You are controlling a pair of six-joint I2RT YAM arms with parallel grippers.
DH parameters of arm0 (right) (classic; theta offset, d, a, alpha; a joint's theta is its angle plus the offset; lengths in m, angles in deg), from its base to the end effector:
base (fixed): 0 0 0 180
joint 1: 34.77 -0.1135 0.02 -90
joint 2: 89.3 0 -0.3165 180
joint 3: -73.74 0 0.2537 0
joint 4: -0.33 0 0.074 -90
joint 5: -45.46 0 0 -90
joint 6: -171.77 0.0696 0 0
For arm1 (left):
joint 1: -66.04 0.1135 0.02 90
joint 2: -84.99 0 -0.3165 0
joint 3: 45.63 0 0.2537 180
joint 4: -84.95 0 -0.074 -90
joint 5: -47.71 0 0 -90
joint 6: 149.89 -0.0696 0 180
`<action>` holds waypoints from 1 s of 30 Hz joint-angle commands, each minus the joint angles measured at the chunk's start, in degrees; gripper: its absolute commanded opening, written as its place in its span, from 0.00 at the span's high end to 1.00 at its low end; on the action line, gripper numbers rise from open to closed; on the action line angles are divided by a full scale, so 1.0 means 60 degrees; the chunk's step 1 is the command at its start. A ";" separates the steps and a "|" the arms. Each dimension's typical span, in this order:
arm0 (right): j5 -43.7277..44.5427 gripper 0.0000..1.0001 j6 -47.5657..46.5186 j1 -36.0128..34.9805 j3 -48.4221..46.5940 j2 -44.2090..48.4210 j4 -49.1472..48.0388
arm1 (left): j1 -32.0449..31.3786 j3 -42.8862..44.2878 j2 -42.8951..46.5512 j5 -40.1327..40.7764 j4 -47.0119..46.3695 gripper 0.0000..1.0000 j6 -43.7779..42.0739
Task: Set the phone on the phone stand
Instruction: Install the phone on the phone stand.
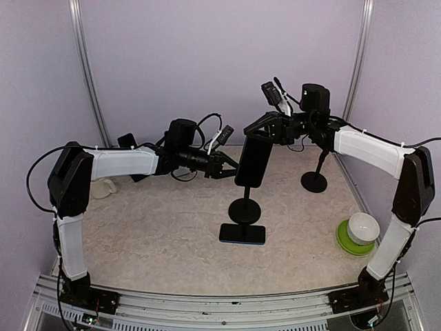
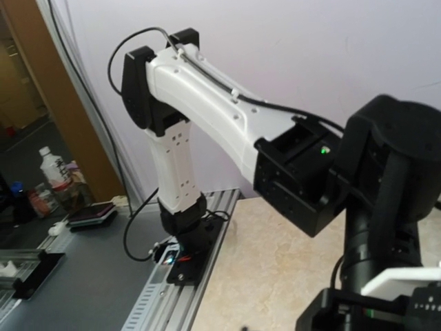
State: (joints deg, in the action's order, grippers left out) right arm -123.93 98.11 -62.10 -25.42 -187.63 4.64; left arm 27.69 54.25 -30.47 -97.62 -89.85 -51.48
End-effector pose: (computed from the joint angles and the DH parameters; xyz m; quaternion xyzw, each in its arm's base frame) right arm 0.3294 0.2473 0.4251 -0.4894 0.5159 0.6279 0.3165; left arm 0.3618 -0.3592 0.2908 0.4431 0.6361 -0.5504 0.3101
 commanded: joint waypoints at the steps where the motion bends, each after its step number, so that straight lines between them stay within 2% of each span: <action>1: -0.0622 1.00 -0.0030 -0.0156 -0.0502 -0.0404 -0.0313 | 0.0000 0.0386 -0.0078 -0.0310 0.0618 1.00 -0.0463; 8: -0.0481 1.00 -0.1407 -0.0307 -0.1140 -0.0996 0.1421 | 0.0092 0.0552 -0.0114 -0.0706 0.0766 1.00 -0.0532; 18: -0.0853 1.00 -0.2709 -0.0313 -0.1537 -0.1708 0.2696 | 0.0122 0.0681 -0.0063 -0.1003 0.1105 0.99 -0.0866; 20: -0.0894 1.00 -0.2947 -0.0310 -0.1546 -0.1810 0.2888 | 0.0122 0.0727 -0.0063 -0.1120 0.1221 0.95 -0.0985; 22: -0.0890 1.00 -0.3089 -0.0323 -0.1555 -0.1883 0.2948 | 0.0122 0.0768 -0.0063 -0.1229 0.1324 1.00 -0.1071; 30: -0.0855 1.00 -0.3590 -0.0308 -0.1630 -0.2126 0.3299 | 0.0133 0.0790 -0.0016 -0.1281 0.1415 1.00 -0.1111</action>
State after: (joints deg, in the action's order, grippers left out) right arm -127.26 79.18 -63.55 -32.81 -199.73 22.79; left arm 28.26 56.83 -30.61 -102.10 -82.12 -57.47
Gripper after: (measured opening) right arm 0.078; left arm 0.228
